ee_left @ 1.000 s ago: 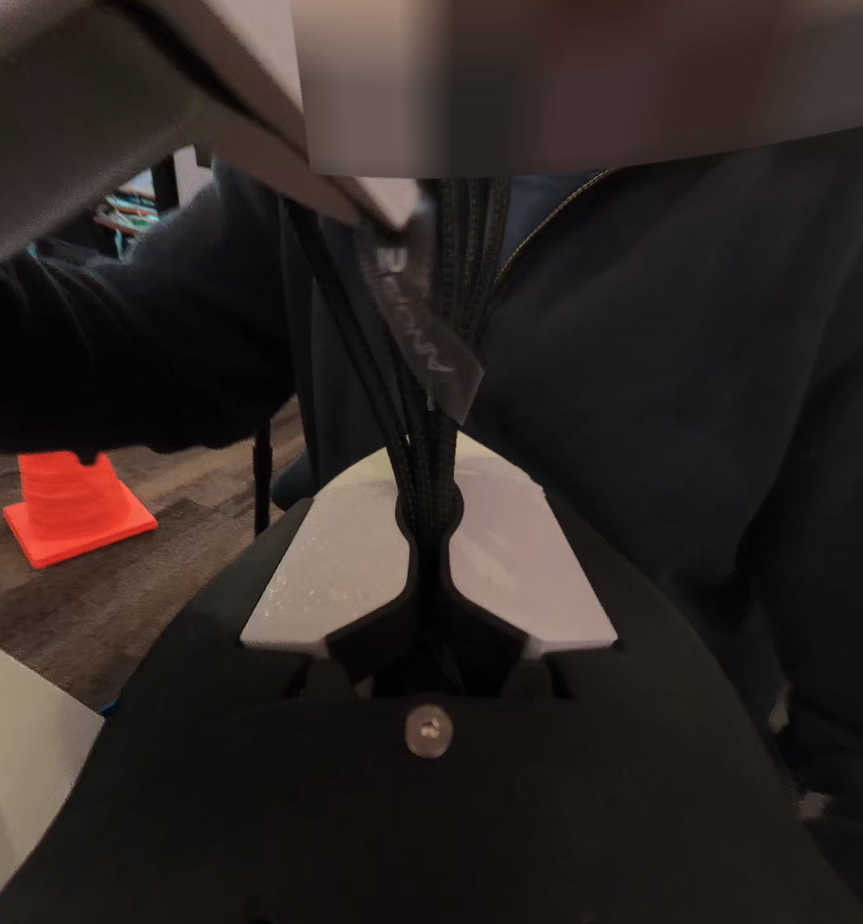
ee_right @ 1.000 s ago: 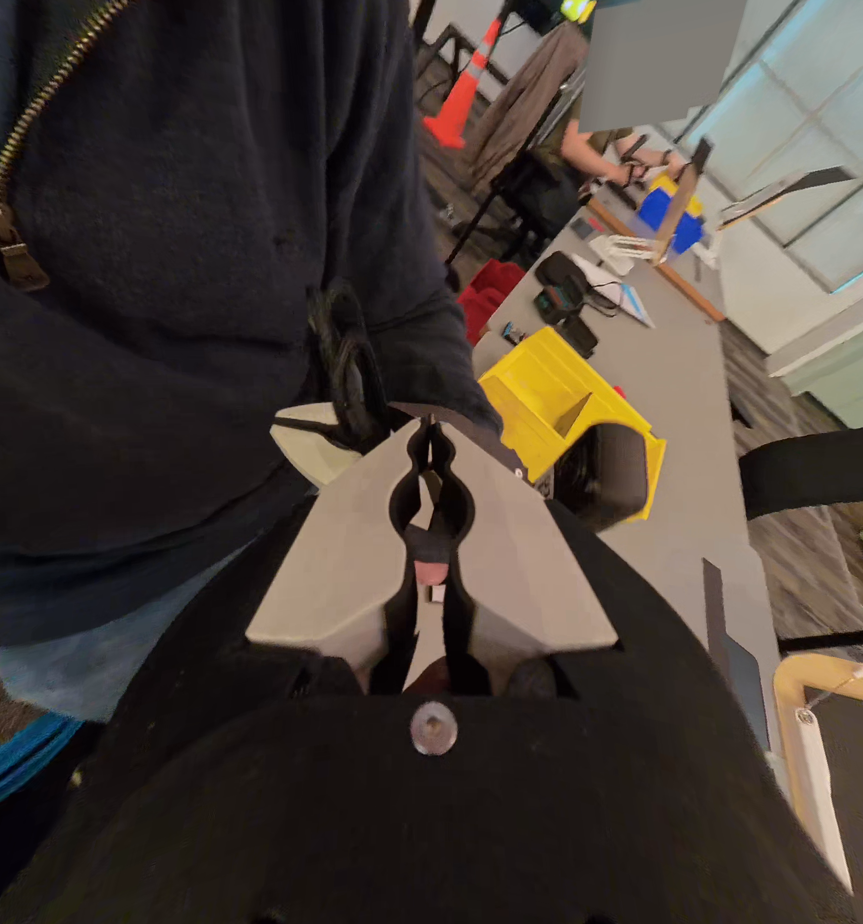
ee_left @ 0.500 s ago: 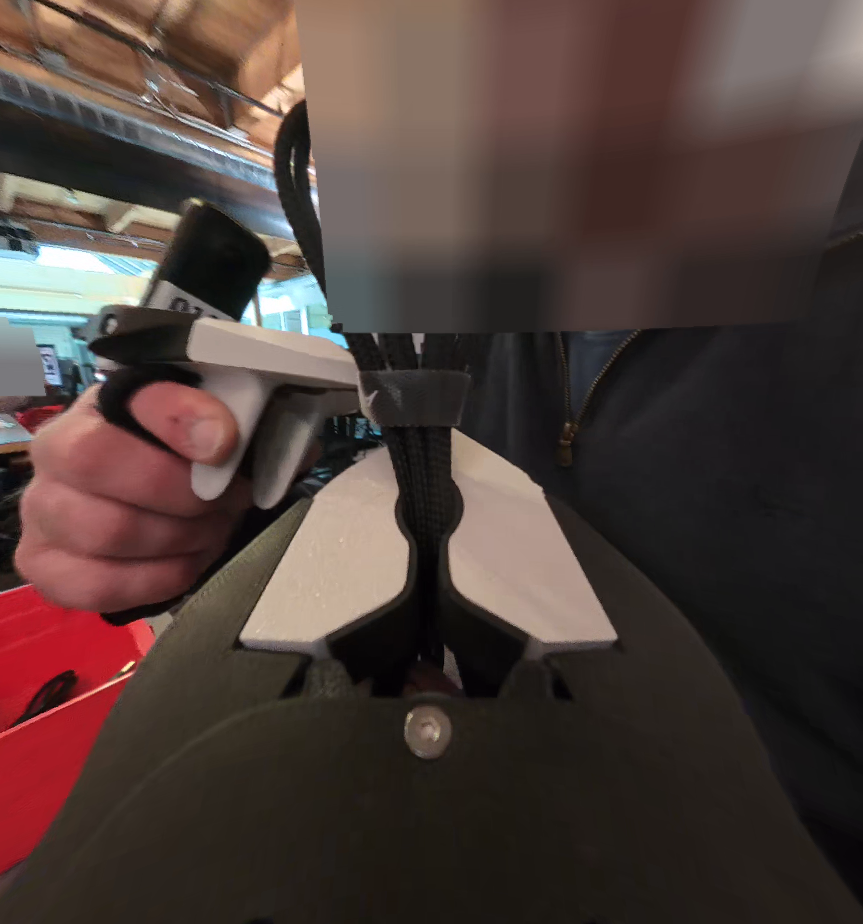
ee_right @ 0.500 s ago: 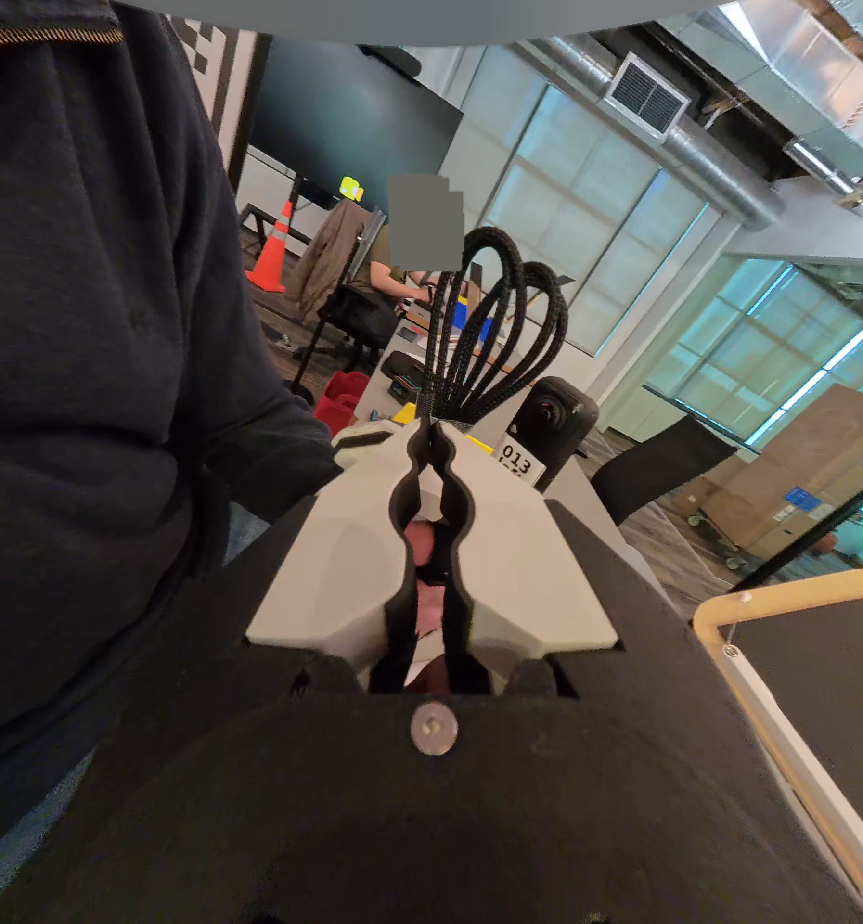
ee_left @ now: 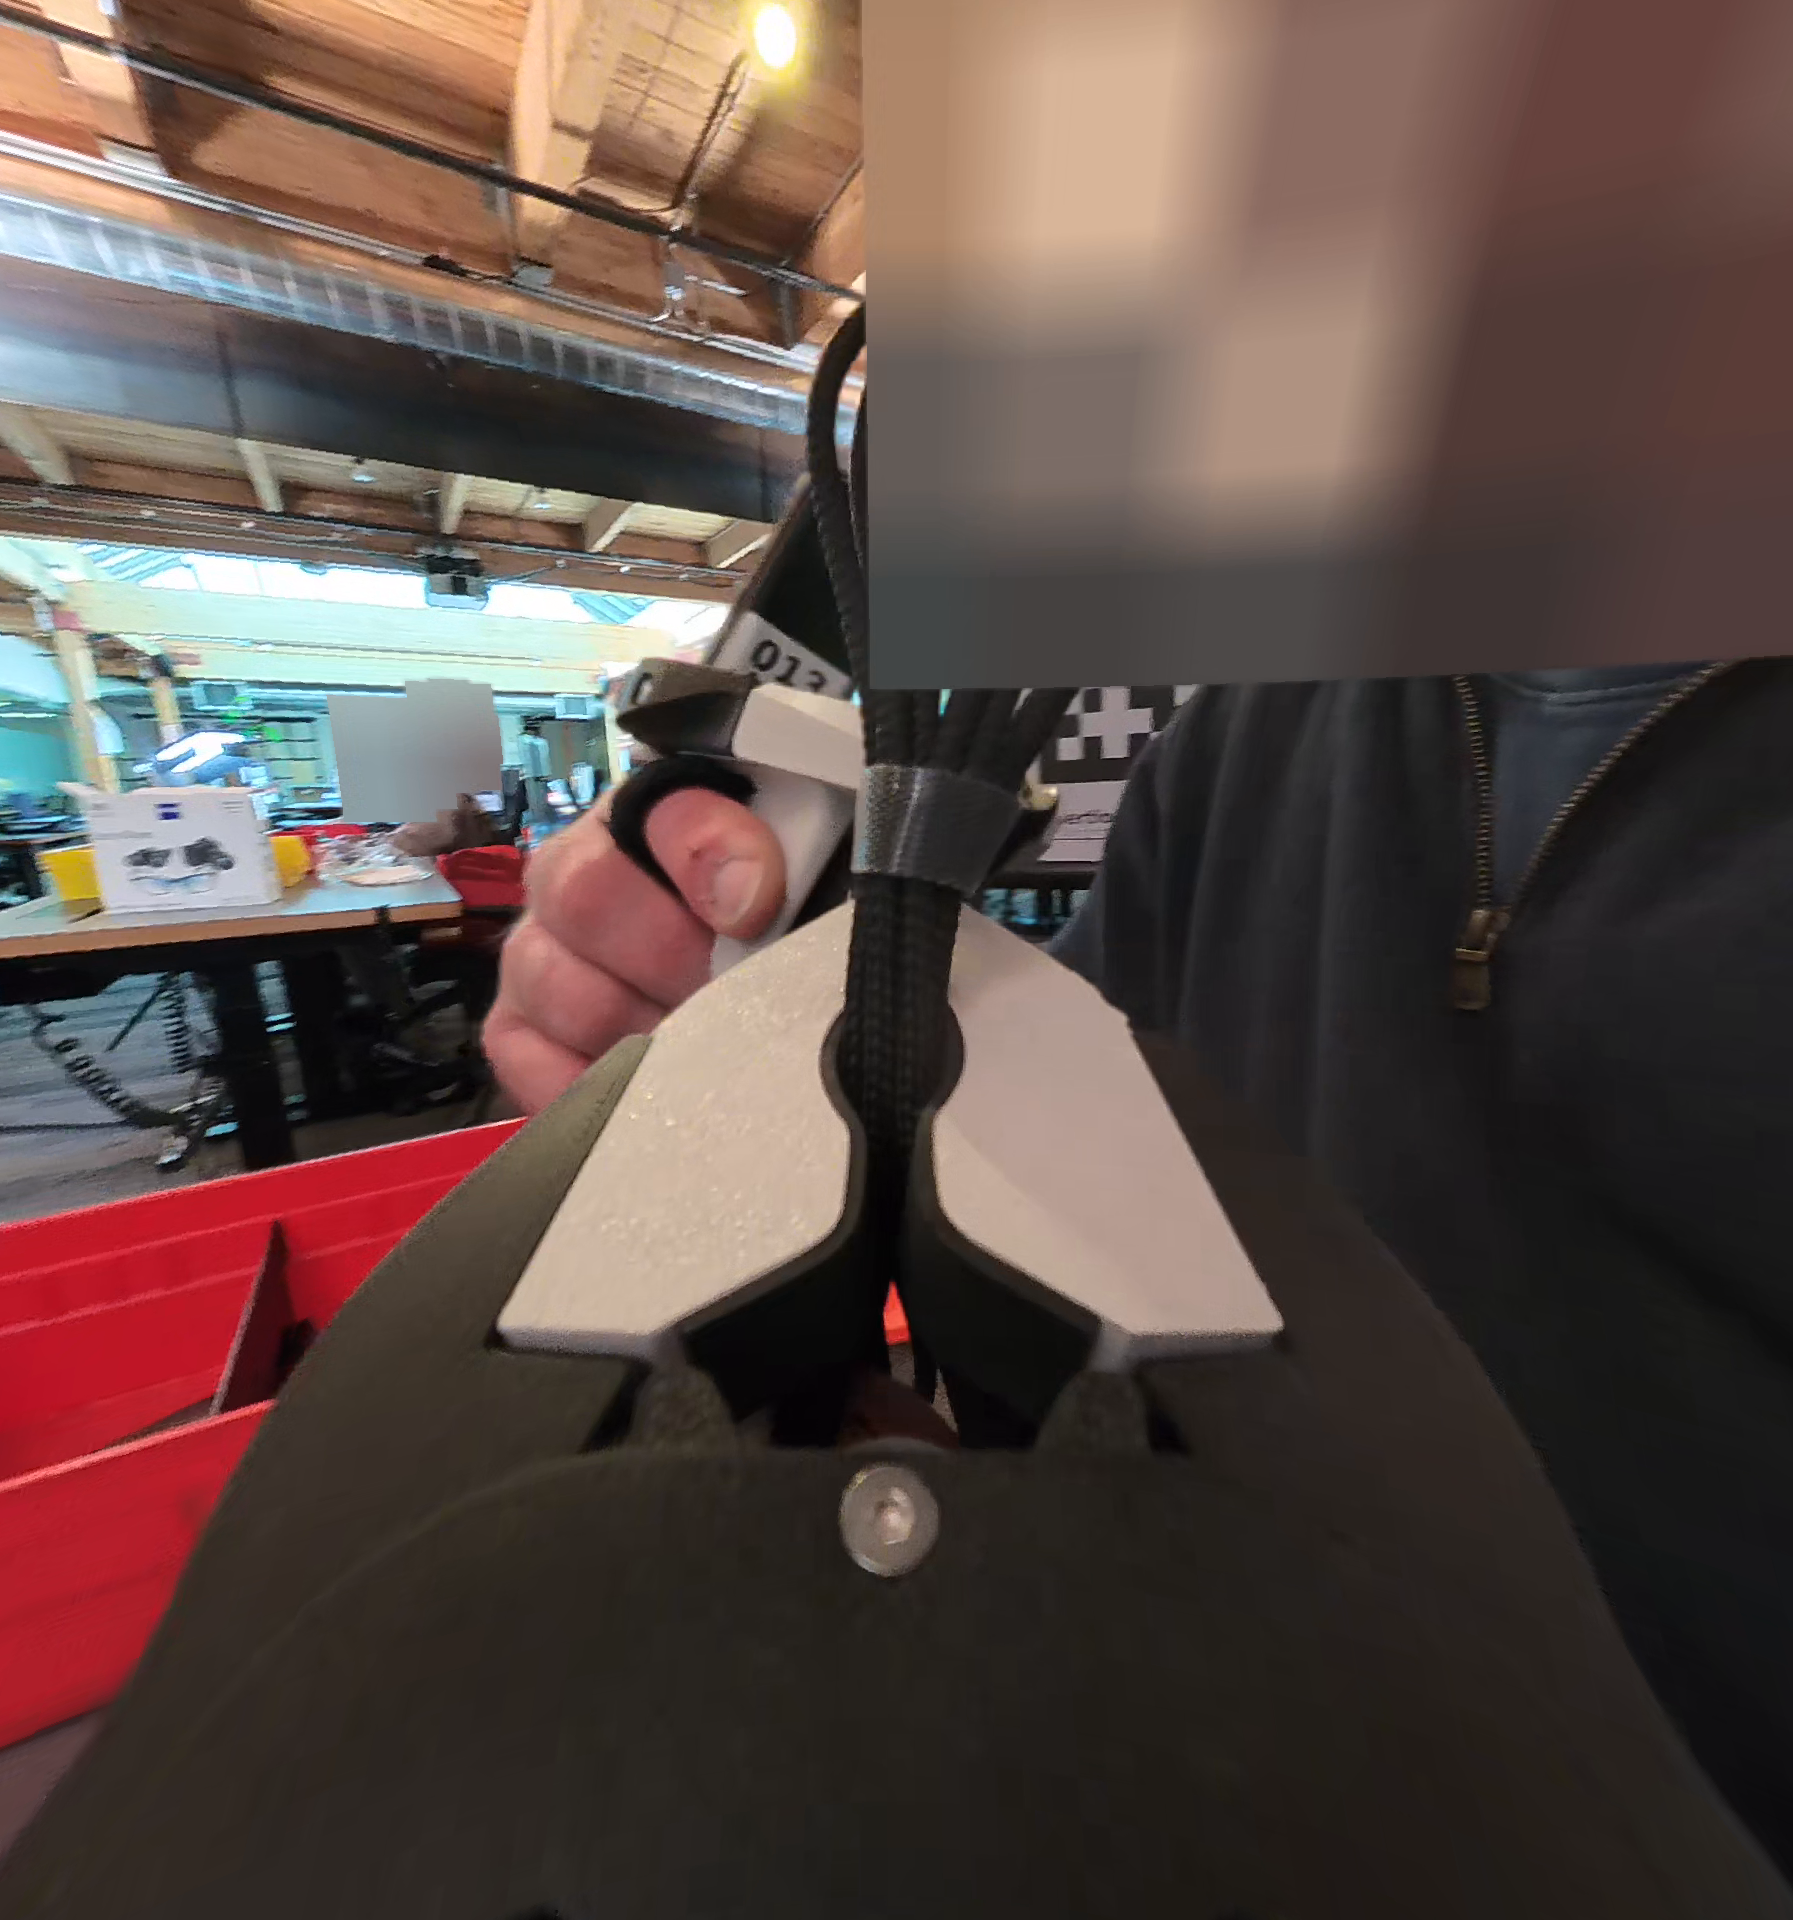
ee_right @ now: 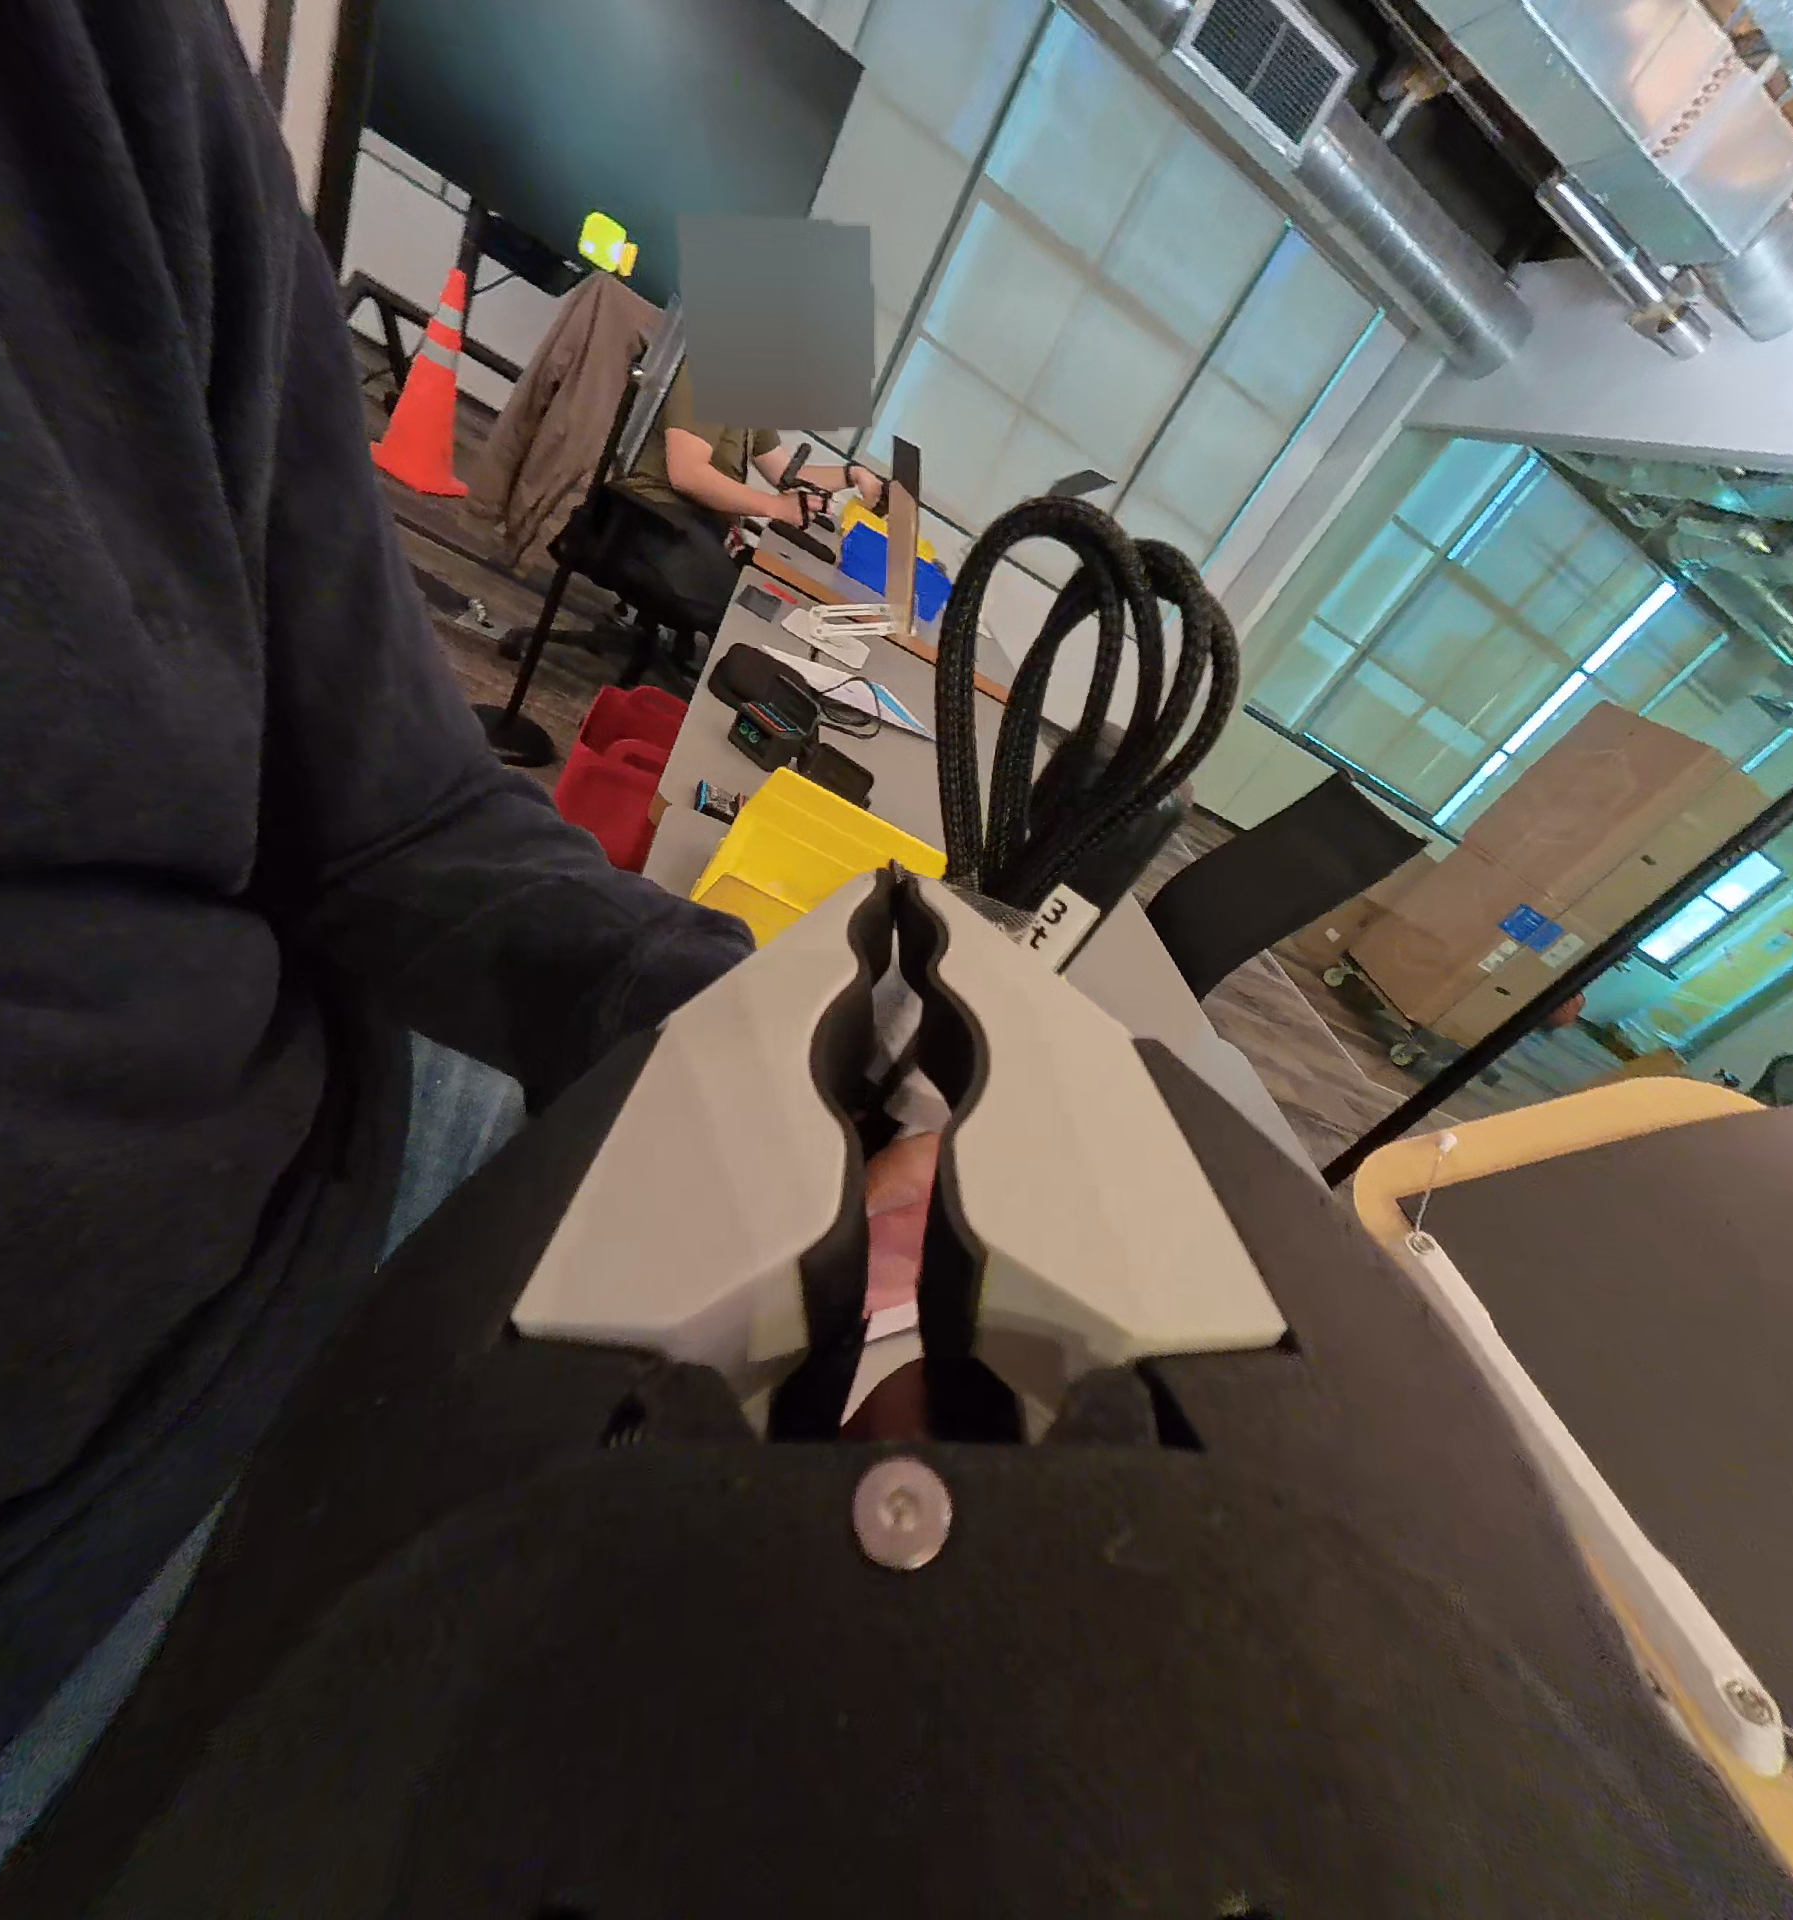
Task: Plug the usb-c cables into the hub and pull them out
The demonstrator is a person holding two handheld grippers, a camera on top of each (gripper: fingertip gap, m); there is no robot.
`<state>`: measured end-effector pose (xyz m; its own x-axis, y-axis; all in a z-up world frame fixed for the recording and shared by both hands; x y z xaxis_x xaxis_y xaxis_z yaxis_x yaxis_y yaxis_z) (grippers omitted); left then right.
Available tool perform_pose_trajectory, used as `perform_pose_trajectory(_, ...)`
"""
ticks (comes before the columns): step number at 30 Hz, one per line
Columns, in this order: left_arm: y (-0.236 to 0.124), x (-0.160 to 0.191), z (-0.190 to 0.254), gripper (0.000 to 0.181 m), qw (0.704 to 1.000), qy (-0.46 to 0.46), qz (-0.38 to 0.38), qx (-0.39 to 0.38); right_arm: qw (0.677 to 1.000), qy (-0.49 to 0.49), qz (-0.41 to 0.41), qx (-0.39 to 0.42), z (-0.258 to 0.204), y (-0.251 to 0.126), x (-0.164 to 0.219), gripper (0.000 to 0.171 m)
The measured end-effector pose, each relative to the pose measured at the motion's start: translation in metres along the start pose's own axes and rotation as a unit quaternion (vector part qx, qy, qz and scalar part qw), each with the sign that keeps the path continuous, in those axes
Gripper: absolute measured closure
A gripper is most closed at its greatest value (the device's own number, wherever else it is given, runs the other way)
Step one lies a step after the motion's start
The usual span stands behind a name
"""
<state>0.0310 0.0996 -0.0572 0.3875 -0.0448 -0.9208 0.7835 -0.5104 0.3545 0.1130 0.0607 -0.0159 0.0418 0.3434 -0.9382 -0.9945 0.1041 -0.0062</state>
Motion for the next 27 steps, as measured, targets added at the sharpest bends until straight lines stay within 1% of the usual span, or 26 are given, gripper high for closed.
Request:
perform_pose_trajectory(5, 0.0, -0.003, -0.01, 0.181, 0.996, 0.016, -0.032, -0.082, 0.998, 0.01, 0.008, 0.068, 0.004, 0.001, 0.002, 0.171)
perform_pose_trajectory(9, 0.0, -0.003, -0.022, 0.181, 0.983, 0.028, -0.065, -0.171, 0.989, -0.014, -0.004, 0.148, 0.01, 0.001, 0.004, 0.171)
perform_pose_trajectory(13, 0.005, 0.001, -0.034, 0.181, 0.95, 0.077, -0.139, -0.27, 0.974, -0.052, -0.05, 0.215, 0.01, 0.014, 0.01, 0.171)
perform_pose_trajectory(15, 0.004, 0.0, -0.04, 0.181, 0.929, 0.098, -0.157, -0.321, 0.963, -0.063, -0.057, 0.255, 0.011, 0.015, 0.01, 0.171)
perform_pose_trajectory(18, 0.004, -0.002, -0.043, 0.181, 0.902, 0.136, -0.201, -0.358, 0.957, -0.07, -0.074, 0.272, 0.011, 0.013, 0.009, 0.171)
perform_pose_trajectory(20, 0.005, -0.003, -0.044, 0.181, 0.894, 0.137, -0.207, -0.374, 0.952, -0.075, -0.086, 0.284, 0.013, 0.013, 0.007, 0.171)
perform_pose_trajectory(21, 0.004, -0.002, -0.046, 0.181, 0.881, 0.147, -0.218, -0.392, 0.949, -0.076, -0.094, 0.292, 0.013, 0.013, 0.007, 0.171)
perform_pose_trajectory(23, 0.005, -0.004, -0.046, 0.181, 0.872, 0.159, -0.224, -0.406, 0.944, -0.079, -0.104, 0.304, 0.014, 0.014, 0.005, 0.171)
perform_pose_trajectory(27, 0.003, -0.003, -0.049, 0.181, 0.838, 0.182, -0.25, -0.449, 0.915, -0.106, -0.132, 0.365, 0.017, 0.018, 0.005, 0.171)
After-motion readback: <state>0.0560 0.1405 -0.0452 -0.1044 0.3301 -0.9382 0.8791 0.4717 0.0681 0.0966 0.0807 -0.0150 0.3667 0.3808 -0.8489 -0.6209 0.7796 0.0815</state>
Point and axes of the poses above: each gripper's, where its closed fingertips meet, y out along the fingers, x out of its underside, z = x × y across the jaws, the point moved 7 cm from there along -y, back along the fingers, and after that the axes turned 9 degrees about y, right-handed, at the moved point
